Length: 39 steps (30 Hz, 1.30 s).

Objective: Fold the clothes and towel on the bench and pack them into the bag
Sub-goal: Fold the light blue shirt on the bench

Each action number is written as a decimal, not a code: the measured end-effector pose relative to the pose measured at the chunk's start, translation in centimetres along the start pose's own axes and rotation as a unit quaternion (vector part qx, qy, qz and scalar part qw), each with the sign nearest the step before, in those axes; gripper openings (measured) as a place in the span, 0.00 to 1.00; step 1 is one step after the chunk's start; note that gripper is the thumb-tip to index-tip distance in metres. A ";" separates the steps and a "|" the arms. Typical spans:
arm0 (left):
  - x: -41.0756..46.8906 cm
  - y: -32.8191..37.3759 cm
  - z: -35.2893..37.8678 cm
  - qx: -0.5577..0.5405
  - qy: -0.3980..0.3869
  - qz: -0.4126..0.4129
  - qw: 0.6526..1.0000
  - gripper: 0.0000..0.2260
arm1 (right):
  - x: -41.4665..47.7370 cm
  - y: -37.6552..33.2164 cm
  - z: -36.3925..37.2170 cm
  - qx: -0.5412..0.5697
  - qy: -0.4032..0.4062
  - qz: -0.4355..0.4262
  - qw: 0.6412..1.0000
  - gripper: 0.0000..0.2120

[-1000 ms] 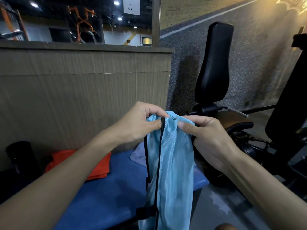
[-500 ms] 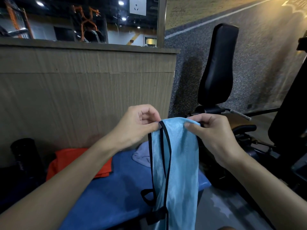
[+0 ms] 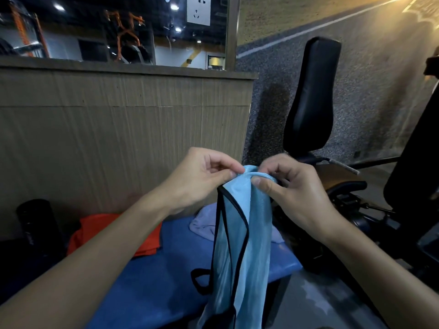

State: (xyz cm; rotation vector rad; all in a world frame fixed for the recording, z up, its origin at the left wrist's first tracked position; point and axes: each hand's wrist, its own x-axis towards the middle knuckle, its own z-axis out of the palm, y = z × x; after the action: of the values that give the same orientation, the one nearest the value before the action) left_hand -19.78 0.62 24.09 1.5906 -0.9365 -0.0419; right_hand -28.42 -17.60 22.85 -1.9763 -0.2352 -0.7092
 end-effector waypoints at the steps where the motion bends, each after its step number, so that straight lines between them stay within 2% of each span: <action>1: -0.1 0.1 0.2 -0.011 -0.003 -0.001 1.000 0.10 | 0.1 0.2 0.0 -0.014 0.007 0.008 1.000 0.05; 5: -0.4 0.3 0.1 -0.026 -0.020 -0.019 0.999 0.10 | 0.2 0.4 0.2 0.025 -0.003 0.032 0.999 0.06; 8: -0.7 0.7 0.2 -0.047 -0.027 -0.032 0.998 0.06 | 0.1 0.3 0.4 0.010 0.031 0.026 0.999 0.07; 13: -1.2 -0.2 1.2 0.055 -0.003 -0.018 0.998 0.16 | 0.3 -0.3 0.6 -0.027 0.062 0.032 0.997 0.09; 17: -1.3 -0.5 1.2 0.083 0.038 -0.023 0.996 0.06 | 0.4 -0.5 0.5 -0.047 0.064 0.023 0.997 0.09; 20: -1.1 -0.3 0.4 0.052 0.042 -0.027 0.997 0.04 | 0.5 -0.4 -0.1 -0.055 0.057 0.028 0.996 0.09; 28: -0.4 0.4 -0.9 0.041 0.021 -0.011 0.999 0.07 | 0.2 1.1 -1.9 -0.092 -0.003 0.024 0.995 0.12; 33: -0.4 0.4 -0.5 0.034 0.004 0.010 0.999 0.09 | 0.1 1.2 -2.1 -0.067 -0.043 0.025 0.997 0.14; 36: -0.5 0.2 -0.3 0.056 -0.019 0.014 0.998 0.09 | 0.3 0.5 -2.3 -0.153 -0.109 0.029 0.982 0.15; 39: -0.5 0.3 0.1 0.079 -0.037 0.022 0.996 0.09 | 1.1 -1.4 -1.6 -0.183 -0.162 0.034 0.969 0.27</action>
State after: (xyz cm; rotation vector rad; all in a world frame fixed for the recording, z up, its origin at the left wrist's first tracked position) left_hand -20.32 0.88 24.09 1.7218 -1.0540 0.0045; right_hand -28.80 -18.42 25.10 -2.4410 -0.2437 -0.4002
